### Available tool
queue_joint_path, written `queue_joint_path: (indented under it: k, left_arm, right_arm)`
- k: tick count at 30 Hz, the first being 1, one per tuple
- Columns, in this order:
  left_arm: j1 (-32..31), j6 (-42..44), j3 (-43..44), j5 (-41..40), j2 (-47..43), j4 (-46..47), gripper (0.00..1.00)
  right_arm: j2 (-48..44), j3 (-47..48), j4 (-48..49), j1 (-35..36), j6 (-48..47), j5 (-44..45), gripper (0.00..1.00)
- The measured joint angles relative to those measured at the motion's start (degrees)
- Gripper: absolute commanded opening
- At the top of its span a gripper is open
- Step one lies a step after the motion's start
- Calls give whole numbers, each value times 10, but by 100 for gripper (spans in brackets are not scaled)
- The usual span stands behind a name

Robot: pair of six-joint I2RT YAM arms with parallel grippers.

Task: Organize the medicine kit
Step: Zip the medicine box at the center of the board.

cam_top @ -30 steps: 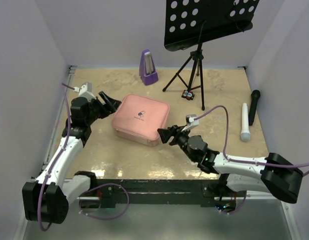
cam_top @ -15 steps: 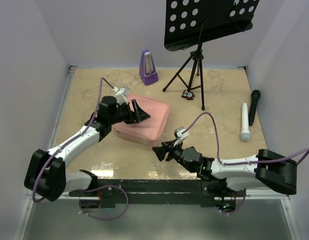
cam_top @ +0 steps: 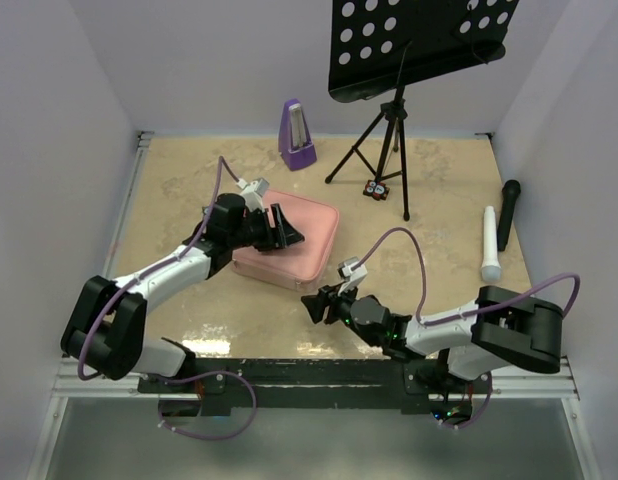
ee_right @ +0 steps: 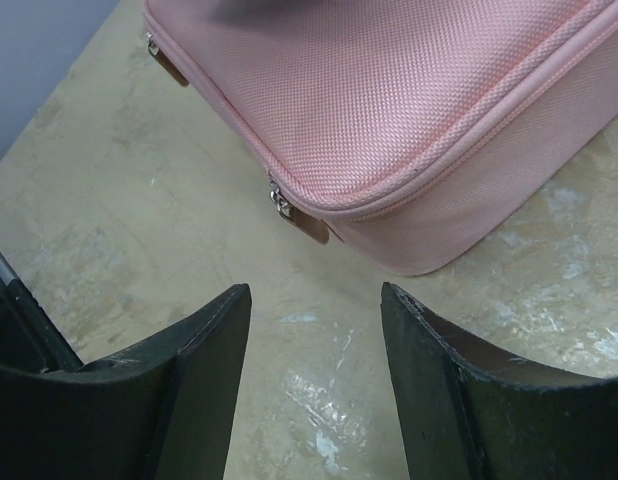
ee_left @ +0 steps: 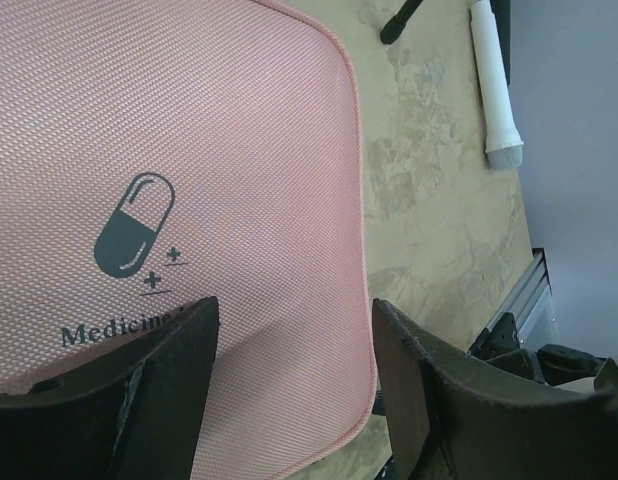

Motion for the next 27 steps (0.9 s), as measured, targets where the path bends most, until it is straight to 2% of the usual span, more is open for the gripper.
queue_joint_path:
  k: [8, 27]
  left_arm:
    - [0, -3, -1, 0, 1, 14, 66]
    - [-18, -19, -25, 54, 19, 58, 55]
  right_arm:
    - [27, 19, 29, 0, 3, -1, 61]
    - [97, 57, 46, 0, 24, 5, 61]
